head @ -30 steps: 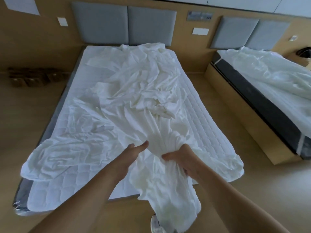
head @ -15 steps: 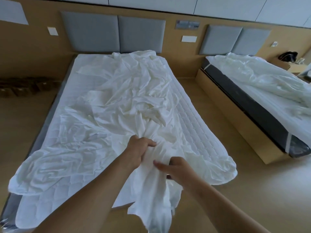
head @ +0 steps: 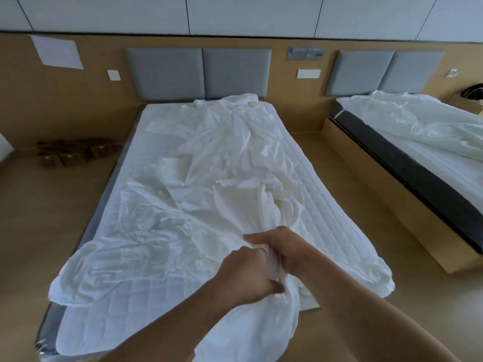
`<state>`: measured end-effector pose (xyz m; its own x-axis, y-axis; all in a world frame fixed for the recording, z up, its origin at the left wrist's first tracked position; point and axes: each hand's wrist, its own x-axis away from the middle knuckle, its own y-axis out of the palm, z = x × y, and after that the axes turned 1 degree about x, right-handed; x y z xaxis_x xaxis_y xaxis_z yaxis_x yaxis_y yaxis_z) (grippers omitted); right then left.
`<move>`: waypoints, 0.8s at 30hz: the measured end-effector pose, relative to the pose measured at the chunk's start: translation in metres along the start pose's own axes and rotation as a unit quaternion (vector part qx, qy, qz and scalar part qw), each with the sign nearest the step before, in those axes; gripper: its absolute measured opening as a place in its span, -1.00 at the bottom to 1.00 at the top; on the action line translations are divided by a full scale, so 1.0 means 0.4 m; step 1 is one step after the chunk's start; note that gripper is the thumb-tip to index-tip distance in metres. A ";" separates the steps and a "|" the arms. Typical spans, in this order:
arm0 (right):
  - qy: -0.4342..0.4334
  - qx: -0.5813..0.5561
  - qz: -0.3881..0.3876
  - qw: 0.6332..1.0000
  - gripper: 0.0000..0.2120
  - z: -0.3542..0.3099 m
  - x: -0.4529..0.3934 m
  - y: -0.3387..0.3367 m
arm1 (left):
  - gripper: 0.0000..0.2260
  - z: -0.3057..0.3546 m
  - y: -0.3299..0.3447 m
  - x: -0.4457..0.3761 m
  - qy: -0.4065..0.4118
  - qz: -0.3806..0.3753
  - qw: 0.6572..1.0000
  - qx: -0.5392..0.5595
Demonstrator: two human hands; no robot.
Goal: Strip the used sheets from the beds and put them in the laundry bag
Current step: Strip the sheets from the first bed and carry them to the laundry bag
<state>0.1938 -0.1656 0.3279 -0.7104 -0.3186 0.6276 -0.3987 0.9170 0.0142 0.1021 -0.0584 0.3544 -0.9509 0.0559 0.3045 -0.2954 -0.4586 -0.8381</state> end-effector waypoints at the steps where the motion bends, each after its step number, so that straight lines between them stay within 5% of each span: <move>1: 0.002 0.007 0.023 1.000 -0.39 0.011 -0.011 0.001 | -0.57 -0.008 -0.005 0.009 -0.002 0.005 1.000 -0.013; 4: -0.020 0.003 0.063 0.998 -0.32 0.033 -0.021 -0.005 | -0.48 -0.053 -0.004 0.006 -0.076 0.055 0.983 0.158; 6: -0.042 0.024 0.081 0.996 -0.40 0.039 -0.012 -0.001 | -0.43 -0.105 -0.006 -0.028 -0.193 0.088 0.897 0.388; 8: -0.066 0.071 0.093 0.991 -0.50 0.046 0.014 0.012 | -0.25 -0.156 -0.008 -0.063 -0.295 0.043 0.785 0.543; 10: -0.091 0.157 0.096 0.979 -0.50 0.059 0.042 0.033 | -0.05 -0.179 -0.003 -0.087 -0.322 -0.045 0.708 0.626; 12: -0.108 0.258 0.071 0.958 -0.54 0.085 0.066 0.059 | -0.22 -0.174 0.004 -0.109 -0.277 -0.092 0.667 0.685; 14: -0.115 0.338 0.039 0.933 -0.62 0.109 0.099 0.086 | -0.36 -0.159 0.005 -0.130 -0.224 -0.098 0.677 0.694; 18: -0.133 0.350 -0.008 0.927 -0.66 0.147 0.128 0.074 | -0.41 -0.139 0.021 -0.172 -0.233 -0.039 0.783 0.576; 21: -0.098 0.127 0.048 0.986 -0.62 0.148 0.109 0.026 | -0.44 -0.143 0.035 -0.197 -0.231 0.057 0.832 0.501; 24: 0.019 -0.075 0.110 0.991 -0.46 0.148 0.036 -0.024 | -0.46 -0.129 0.052 -0.191 -0.184 0.095 0.900 0.384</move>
<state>0.1530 -0.1931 0.2906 -0.7477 -0.1003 0.6564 -0.1436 0.9896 -0.0124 0.1640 -0.0263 0.2903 -0.8409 -0.3204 0.4362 0.1543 -0.9144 -0.3742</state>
